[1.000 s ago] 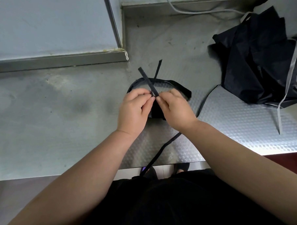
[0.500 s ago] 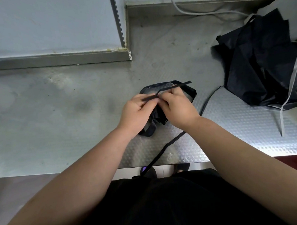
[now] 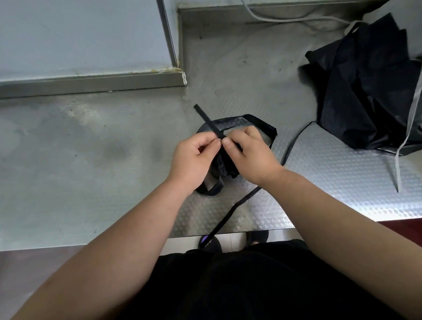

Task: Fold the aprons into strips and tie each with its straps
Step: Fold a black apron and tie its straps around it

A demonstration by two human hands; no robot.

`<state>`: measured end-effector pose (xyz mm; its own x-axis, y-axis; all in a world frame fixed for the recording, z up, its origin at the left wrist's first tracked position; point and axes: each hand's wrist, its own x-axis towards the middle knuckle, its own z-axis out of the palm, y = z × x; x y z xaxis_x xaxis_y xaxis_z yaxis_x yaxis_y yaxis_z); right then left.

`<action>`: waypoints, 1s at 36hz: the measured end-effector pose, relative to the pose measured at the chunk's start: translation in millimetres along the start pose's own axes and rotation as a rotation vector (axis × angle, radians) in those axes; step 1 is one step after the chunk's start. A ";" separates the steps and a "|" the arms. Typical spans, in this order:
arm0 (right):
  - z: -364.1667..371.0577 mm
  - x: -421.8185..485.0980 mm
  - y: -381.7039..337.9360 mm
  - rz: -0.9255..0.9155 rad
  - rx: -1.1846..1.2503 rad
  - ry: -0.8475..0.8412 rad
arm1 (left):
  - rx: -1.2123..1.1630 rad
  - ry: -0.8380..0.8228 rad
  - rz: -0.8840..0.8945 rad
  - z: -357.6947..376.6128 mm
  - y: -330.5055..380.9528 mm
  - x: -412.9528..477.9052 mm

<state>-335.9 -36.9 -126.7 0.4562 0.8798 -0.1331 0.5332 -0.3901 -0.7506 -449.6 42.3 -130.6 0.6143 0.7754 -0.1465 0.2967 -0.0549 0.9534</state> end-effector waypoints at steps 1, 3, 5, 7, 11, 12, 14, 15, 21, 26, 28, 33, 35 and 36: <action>0.6 -0.2 0.5 0.005 0.009 -0.002 | -0.049 0.018 -0.024 1.1 -0.8 -0.2; 1.0 0.1 2.3 0.005 -0.007 -0.018 | -0.096 0.045 -0.045 2.4 -1.6 -0.7; 1.8 0.3 4.1 0.009 -0.030 -0.034 | -0.131 0.041 -0.056 1.6 -0.1 -1.9; 2.5 -0.5 4.9 0.005 -0.033 -0.034 | -0.183 -0.003 -0.057 0.3 3.0 -3.4; 1.7 0.8 6.0 0.009 0.037 -0.039 | -0.140 -0.064 -0.033 -0.2 3.9 -4.6; 1.5 2.0 6.1 0.021 0.022 -0.053 | -0.134 -0.066 -0.030 -0.9 2.6 -4.1; 0.5 4.0 5.4 0.030 0.007 -0.057 | -0.159 -0.072 -0.028 -2.2 1.4 -2.2; -0.1 4.4 4.2 0.027 0.007 -0.052 | -0.176 -0.075 -0.034 -2.6 1.8 -1.4; -3.0 2.0 -0.4 -0.028 -0.016 -0.118 | -0.251 -0.016 -0.143 -2.4 -0.4 2.8; -14.0 9.9 -2.1 0.155 0.301 -0.173 | -0.299 -0.114 -0.144 -2.3 -3.4 9.2; -18.2 13.9 -3.4 0.214 0.385 -0.203 | -0.227 -0.140 -0.103 -4.3 -2.2 11.3; -20.3 14.8 -5.2 0.248 0.411 -0.207 | -0.076 -0.171 -0.010 -9.9 -1.4 16.2; -22.3 13.2 -6.3 0.247 0.384 -0.249 | -0.101 -0.173 0.007 -9.5 -0.8 14.9; -23.9 13.0 -5.9 0.246 0.356 -0.277 | -0.119 -0.175 0.018 -9.2 -0.7 13.5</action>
<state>-316.1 -29.6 -108.6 0.3062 0.8311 -0.4642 0.1355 -0.5207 -0.8429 -448.2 58.6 -130.8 0.7395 0.6533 -0.1625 0.2023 0.0146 0.9792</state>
